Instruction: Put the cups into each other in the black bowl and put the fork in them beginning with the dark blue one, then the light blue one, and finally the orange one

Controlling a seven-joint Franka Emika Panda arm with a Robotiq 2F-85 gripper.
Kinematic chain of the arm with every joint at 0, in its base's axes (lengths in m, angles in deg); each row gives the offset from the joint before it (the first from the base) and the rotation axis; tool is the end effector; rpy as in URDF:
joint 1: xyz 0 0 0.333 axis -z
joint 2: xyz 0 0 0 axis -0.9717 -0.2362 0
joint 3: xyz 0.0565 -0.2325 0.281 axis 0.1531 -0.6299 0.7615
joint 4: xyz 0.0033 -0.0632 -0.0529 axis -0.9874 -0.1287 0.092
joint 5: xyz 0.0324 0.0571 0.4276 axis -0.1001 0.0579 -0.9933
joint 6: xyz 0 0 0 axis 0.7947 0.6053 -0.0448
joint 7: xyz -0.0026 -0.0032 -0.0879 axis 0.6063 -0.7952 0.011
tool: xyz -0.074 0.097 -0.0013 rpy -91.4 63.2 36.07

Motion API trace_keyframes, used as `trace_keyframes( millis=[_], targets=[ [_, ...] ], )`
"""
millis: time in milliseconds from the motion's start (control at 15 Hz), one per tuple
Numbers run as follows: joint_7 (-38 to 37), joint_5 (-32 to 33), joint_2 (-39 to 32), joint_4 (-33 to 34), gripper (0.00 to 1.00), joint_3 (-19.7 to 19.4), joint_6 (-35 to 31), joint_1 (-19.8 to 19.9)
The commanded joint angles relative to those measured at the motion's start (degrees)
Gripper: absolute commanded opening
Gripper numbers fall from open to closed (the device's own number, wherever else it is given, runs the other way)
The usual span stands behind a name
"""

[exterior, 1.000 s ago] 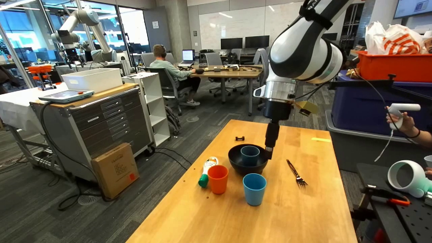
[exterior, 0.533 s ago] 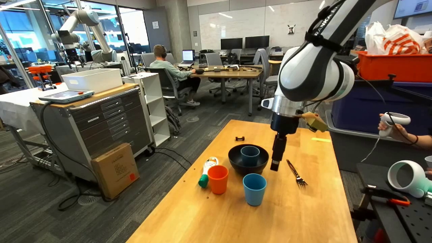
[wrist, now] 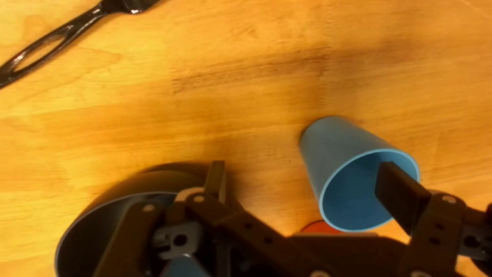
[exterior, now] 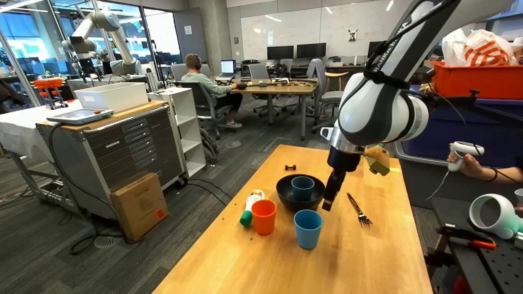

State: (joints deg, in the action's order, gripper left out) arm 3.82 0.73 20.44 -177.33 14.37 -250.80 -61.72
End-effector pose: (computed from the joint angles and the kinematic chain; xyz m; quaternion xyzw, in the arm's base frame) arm 0.5030 -0.1009 0.1623 -0.9945 0.0342 -0.0774 0.0623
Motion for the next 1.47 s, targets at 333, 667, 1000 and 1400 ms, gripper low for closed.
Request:
trace_keyframes(
  millis=[333, 667, 1000, 1400],
  targets=[
    [-2.99, -5.27, -6.34, 6.79, 1.0, 3.45, -1.76, 1.26],
    [-3.49, -6.27, -7.78, 9.5, 0.74, 3.74, -0.99, 1.56],
    [-3.79, -5.74, -8.66, 10.02, 0.36, 3.24, -0.34, 1.29],
    [-3.98, -5.19, -9.51, 9.77, 0.05, 2.86, -0.25, 0.73]
  ],
)
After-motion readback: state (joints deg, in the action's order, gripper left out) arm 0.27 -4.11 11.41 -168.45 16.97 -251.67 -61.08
